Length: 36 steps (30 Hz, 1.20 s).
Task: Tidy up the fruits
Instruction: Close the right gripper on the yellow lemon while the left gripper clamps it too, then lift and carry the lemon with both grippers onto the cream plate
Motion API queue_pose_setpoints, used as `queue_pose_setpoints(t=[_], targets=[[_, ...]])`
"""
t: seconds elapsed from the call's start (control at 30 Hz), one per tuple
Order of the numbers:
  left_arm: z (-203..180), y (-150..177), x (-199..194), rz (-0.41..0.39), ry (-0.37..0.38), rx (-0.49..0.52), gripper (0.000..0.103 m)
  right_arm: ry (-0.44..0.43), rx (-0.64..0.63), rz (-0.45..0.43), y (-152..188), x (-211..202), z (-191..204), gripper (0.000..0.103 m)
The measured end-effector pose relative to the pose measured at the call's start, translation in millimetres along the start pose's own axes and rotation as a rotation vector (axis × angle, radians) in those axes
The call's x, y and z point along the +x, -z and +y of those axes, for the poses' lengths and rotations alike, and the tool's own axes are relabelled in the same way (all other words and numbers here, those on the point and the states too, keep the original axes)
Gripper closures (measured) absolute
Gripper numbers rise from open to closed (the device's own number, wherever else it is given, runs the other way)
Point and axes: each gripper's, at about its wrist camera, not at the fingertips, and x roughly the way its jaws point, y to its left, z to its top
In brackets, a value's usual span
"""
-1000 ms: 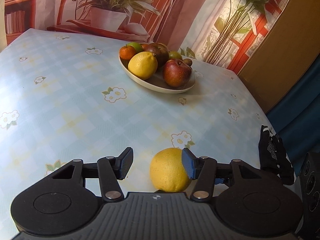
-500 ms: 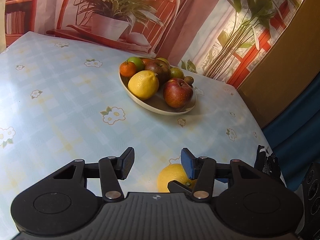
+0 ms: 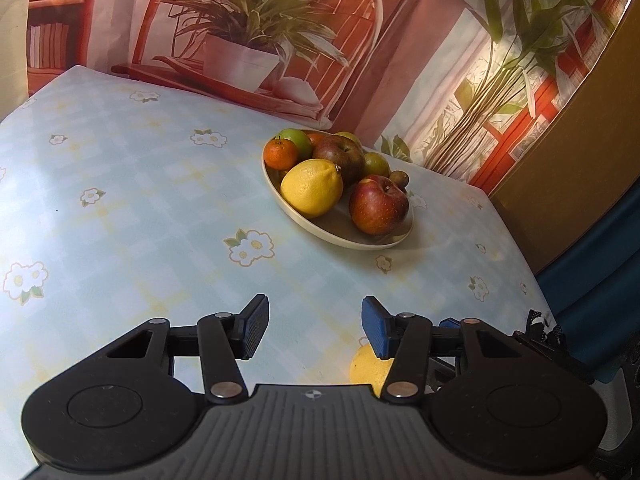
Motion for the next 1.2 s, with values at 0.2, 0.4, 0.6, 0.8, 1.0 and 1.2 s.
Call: queue_pose_setpoints(t=[0.2,0.4,0.6,0.8,1.0,1.2], targets=[[0.2,5.1,3.3,0.025,0.035,-0.006,0.050,-0.019,-0.160,0.088,22.7,7.1,27.0,0.045],[-5.6,9.1,6.3,0.042,0.065,0.012,0.050,-0.018,-0.123,0.120,26.7,20.5,20.1,0.054],[-20.8,6.2,15.8,0.066,0.136,0.063,0.050,-0.048,-0.079,0.112,26.0,22.7,9.2,0.054],[-29.5,3.7,31.0,0.111,0.180,0.113,0.050,-0.063,-0.068,0.109,24.2,23.0,5.8,0.055],[-25.5,0.5,44.1,0.154,0.198,0.154,0.051,-0.076,-0.048,0.101,21.4,25.3,1.9,0.055],[-22.3,-4.1,53.5,0.173,0.214,0.160,0.057,-0.084,-0.039,0.097,18.7,28.4,-0.1,0.055]])
